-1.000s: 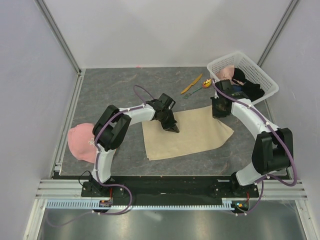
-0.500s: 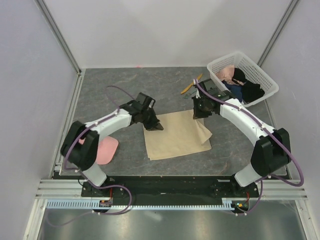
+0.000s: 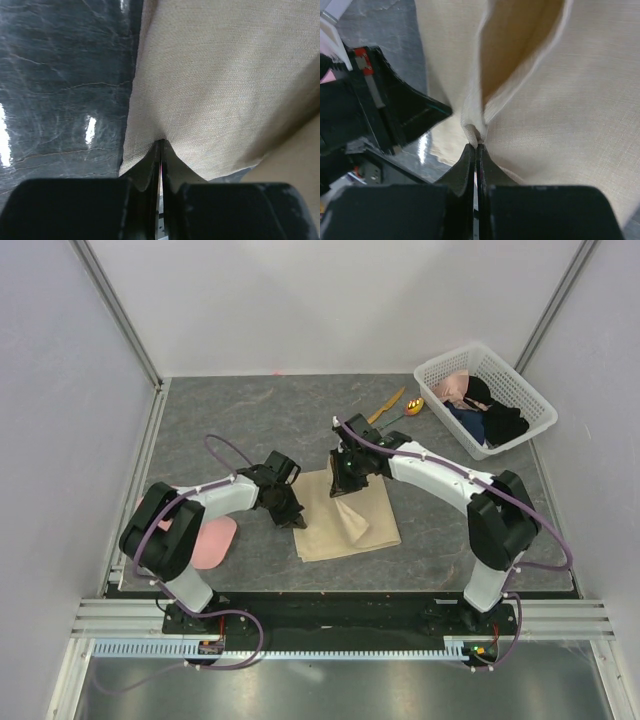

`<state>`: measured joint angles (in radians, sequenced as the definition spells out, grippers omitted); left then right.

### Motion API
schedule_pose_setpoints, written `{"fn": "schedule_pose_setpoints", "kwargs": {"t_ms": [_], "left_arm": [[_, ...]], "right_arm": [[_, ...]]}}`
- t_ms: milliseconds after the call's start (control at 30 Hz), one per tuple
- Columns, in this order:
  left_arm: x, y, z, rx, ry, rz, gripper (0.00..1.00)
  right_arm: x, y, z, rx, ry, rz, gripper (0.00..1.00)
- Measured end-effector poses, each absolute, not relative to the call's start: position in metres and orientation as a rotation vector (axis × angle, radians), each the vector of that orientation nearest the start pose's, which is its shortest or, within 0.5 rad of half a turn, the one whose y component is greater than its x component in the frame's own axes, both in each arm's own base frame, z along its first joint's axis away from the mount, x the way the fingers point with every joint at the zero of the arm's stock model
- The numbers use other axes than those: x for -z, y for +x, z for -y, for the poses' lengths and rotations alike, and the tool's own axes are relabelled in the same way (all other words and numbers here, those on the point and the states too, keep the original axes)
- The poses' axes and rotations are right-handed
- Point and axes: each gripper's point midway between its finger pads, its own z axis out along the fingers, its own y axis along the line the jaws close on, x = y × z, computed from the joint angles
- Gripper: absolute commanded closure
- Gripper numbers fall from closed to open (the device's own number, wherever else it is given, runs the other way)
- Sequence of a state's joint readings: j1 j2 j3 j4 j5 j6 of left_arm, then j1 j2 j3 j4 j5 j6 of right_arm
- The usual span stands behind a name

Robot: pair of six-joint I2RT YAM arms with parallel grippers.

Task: Fold the napkin into a case and place the utensils inside
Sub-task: Fold the rectangle-folded napkin at the center of the board.

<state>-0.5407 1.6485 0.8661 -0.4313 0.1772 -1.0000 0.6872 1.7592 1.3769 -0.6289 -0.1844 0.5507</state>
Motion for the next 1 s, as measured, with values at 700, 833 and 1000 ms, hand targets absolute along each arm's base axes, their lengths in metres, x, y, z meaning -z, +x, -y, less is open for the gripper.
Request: {"fn": "schedule_pose_setpoints", "kwargs": {"t_ms": [700, 833, 1000], "left_arm": [[-0.031, 0.234, 0.213, 0.61, -0.661, -2.796, 0.92], [-0.025, 0.238, 0.205, 0.59, -0.713, -2.794, 0.93], [-0.012, 0.24, 0.203, 0.568, -0.756, -2.826, 0.94]], "right_arm": [[-0.062, 0.277, -0.357, -0.895, -0.138, -2.797, 1.0], [-0.06, 0.275, -0.359, -0.903, -0.17, -2.797, 1.0], [-0.056, 0.27, -0.364, -0.915, -0.188, -2.813, 1.0]]}}
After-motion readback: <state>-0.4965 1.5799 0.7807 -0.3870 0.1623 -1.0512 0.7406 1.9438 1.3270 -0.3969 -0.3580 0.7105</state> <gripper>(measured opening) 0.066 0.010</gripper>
